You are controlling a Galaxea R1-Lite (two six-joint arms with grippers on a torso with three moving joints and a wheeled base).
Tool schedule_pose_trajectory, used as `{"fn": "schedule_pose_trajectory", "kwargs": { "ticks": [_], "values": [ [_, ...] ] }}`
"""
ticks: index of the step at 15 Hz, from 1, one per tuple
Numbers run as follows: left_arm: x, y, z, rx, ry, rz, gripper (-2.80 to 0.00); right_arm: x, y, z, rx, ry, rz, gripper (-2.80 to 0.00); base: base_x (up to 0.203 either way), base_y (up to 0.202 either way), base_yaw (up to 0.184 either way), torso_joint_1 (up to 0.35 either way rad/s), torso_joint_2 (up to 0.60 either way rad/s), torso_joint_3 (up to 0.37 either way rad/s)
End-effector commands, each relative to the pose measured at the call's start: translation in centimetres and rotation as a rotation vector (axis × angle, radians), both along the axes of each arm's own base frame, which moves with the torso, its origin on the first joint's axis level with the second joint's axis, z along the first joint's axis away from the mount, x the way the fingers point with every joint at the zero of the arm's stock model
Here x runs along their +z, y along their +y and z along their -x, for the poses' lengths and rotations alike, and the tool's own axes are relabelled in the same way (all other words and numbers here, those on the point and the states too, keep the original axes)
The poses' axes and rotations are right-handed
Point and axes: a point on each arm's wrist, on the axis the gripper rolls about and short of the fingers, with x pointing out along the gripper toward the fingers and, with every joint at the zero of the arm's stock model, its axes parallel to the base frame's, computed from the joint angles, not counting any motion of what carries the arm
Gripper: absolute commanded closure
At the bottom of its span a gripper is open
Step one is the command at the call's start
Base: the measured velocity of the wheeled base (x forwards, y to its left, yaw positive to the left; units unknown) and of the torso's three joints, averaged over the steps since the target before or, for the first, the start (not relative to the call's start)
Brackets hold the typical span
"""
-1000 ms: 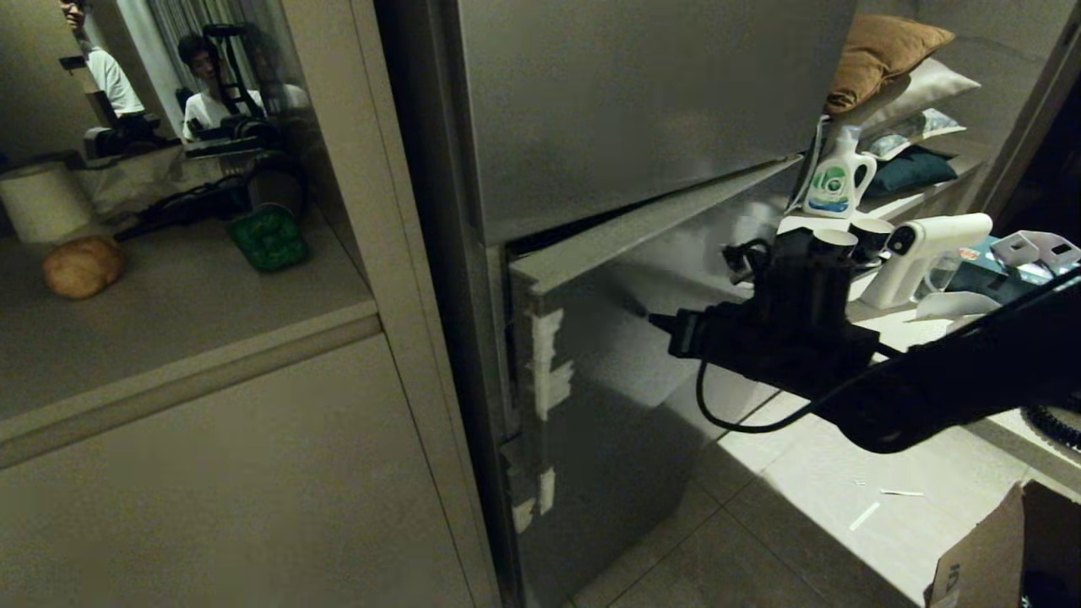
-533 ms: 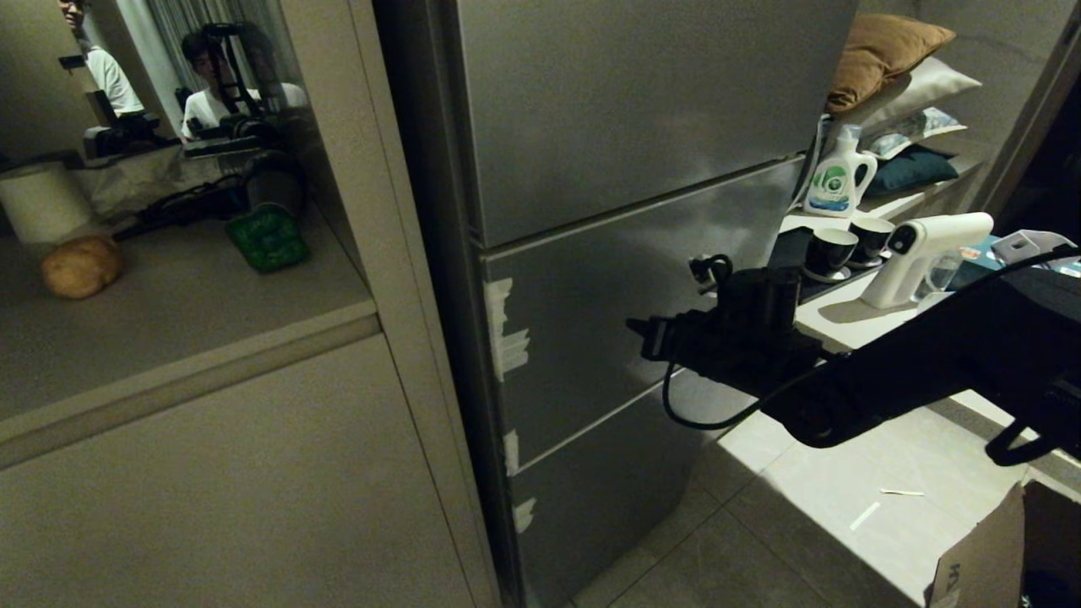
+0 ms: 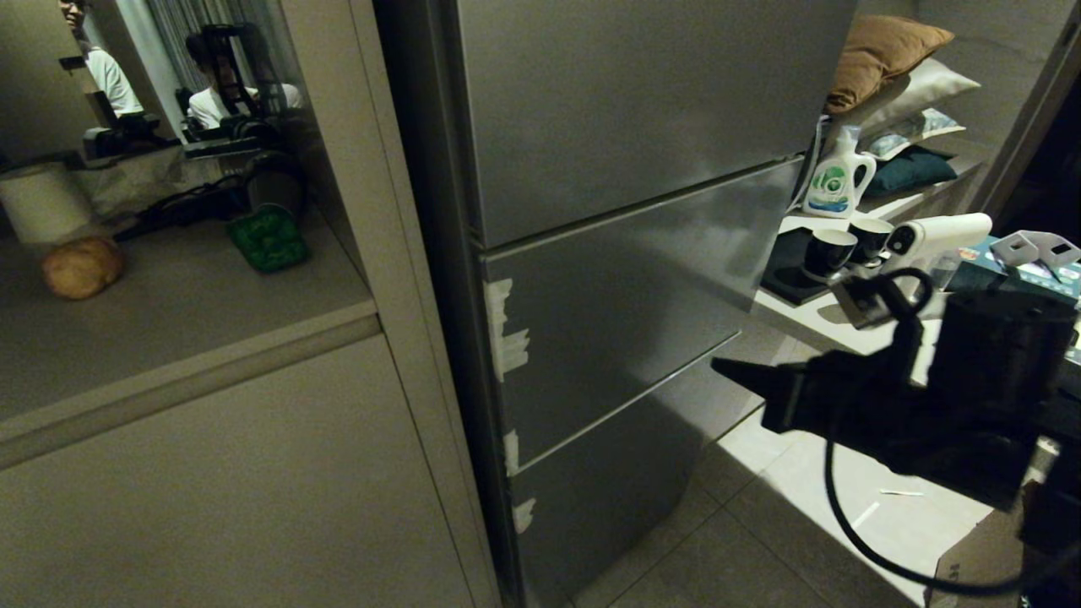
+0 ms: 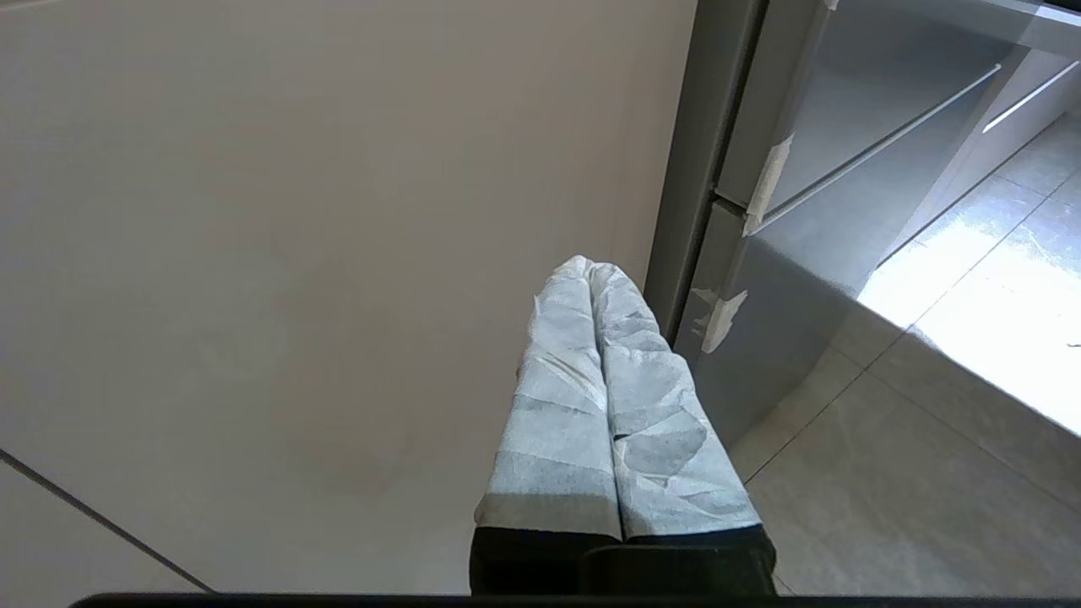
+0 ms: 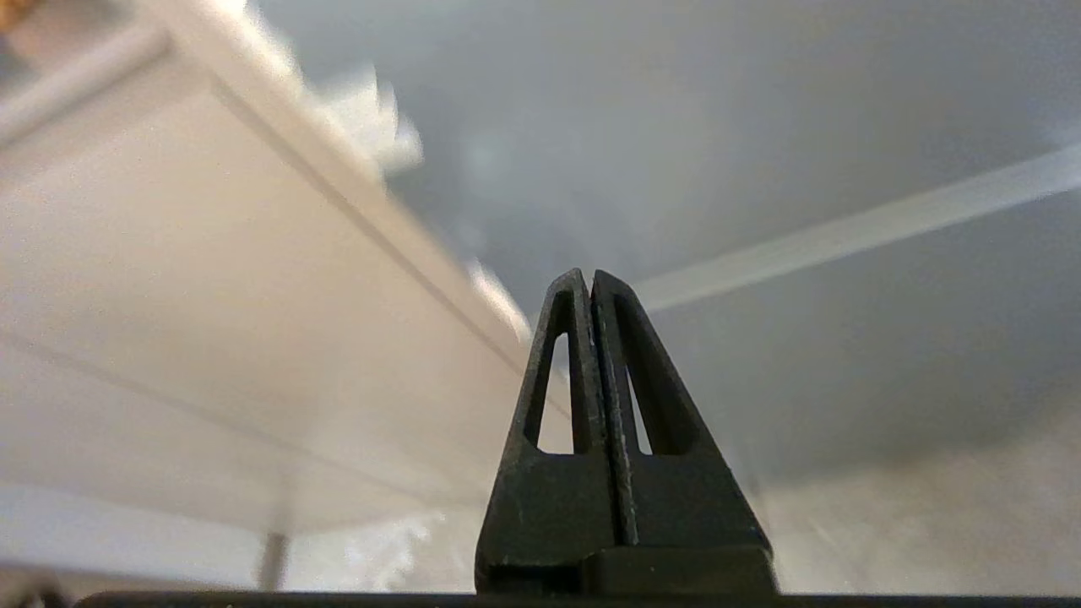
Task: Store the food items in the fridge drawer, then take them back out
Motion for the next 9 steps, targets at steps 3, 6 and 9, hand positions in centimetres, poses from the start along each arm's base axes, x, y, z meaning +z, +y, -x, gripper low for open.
{"fn": "schedule_pose_trajectory", "kwargs": {
  "ticks": [3, 6, 9],
  "values": [
    [0.0, 0.0, 0.0, 0.001, 0.001, 0.0, 0.0, -2.1, -5.6, 11.8, -0.229, -0.113, 0.123, 0.0, 0.0, 0.0, 0.0, 0.0, 0.0, 0.0],
    [0.0, 0.0, 0.0, 0.001, 0.001, 0.001, 0.0, -3.3, -8.7, 16.4, -0.415, -0.204, 0.154, 0.0, 0.0, 0.0, 0.0, 0.0, 0.0, 0.0],
    [0.0, 0.0, 0.0, 0.001, 0.001, 0.001, 0.0, -5.2, -10.3, 20.4, -0.501, -0.232, 0.215, 0.0, 0.0, 0.0, 0.0, 0.0, 0.0, 0.0]
  ]
}}
